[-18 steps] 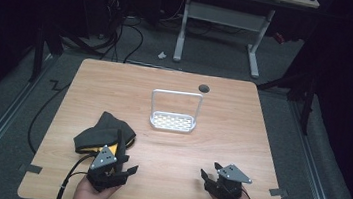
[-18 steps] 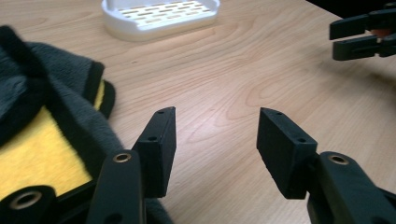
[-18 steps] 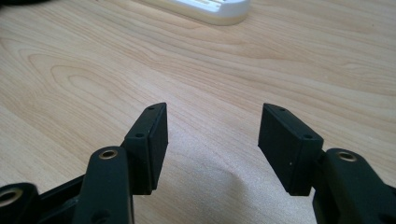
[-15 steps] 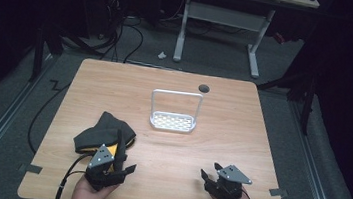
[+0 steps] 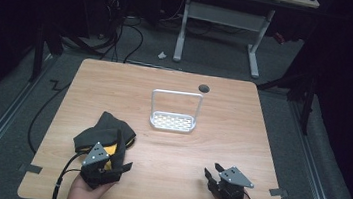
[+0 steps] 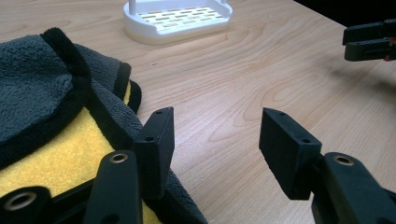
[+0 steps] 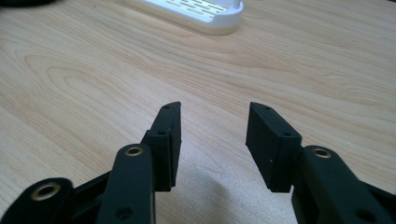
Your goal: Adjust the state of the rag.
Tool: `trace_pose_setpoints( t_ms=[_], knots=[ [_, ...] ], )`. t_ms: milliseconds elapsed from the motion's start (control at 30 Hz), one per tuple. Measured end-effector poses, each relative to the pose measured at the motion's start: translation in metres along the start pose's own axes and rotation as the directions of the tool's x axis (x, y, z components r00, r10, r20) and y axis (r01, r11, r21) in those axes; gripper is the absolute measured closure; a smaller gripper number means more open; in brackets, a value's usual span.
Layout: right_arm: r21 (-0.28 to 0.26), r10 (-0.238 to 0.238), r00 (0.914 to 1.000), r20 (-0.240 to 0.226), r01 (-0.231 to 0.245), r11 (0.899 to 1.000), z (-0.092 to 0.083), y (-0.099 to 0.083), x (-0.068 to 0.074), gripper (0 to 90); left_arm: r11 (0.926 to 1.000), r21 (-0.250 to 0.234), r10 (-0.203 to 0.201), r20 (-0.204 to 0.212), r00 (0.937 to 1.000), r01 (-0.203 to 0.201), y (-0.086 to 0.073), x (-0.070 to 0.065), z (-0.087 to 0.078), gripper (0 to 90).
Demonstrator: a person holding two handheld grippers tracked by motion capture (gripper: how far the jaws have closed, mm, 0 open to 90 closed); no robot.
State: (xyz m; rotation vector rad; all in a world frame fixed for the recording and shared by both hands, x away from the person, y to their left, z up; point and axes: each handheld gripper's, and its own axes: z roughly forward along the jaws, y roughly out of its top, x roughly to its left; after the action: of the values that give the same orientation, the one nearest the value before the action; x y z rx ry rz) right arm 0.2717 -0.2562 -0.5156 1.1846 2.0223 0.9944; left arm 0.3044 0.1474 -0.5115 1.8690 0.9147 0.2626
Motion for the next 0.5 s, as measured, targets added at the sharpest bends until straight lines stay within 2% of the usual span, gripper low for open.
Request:
trace_pose_setpoints(
  t_ms=[133, 267, 367, 500],
  knots=[
    [-0.01, -0.005, 0.9999, 0.011, 0.005, 1.0, -0.002, 0.003, 0.002, 60.4, 1.0, 0.0, 0.001, 0.002, 1.0, -0.001, 0.0, 0.0, -0.001, 43.9],
    [0.004, -0.003, 0.9999, 0.012, 0.003, 1.0, -0.001, 0.004, 0.004, 60.1, 1.0, -0.004, 0.0, -0.005, 1.0, 0.0, 0.0, 0.002, -0.003, 43.5],
    [0.003, -0.009, 0.9998, 0.015, 0.009, 1.0, -0.001, 0.004, 0.005, 59.2, 0.9999, -0.015, 0.002, -0.025, 0.9997, -0.002, 0.002, 0.005, -0.008, 42.5],
    [0.015, -0.013, 0.9998, 0.014, 0.013, 1.0, 0.001, 0.003, 0.005, 59.5, 0.9993, -0.032, -0.022, -0.043, 0.9988, 0.02, 0.004, 0.012, -0.018, 41.2]
  ],
)
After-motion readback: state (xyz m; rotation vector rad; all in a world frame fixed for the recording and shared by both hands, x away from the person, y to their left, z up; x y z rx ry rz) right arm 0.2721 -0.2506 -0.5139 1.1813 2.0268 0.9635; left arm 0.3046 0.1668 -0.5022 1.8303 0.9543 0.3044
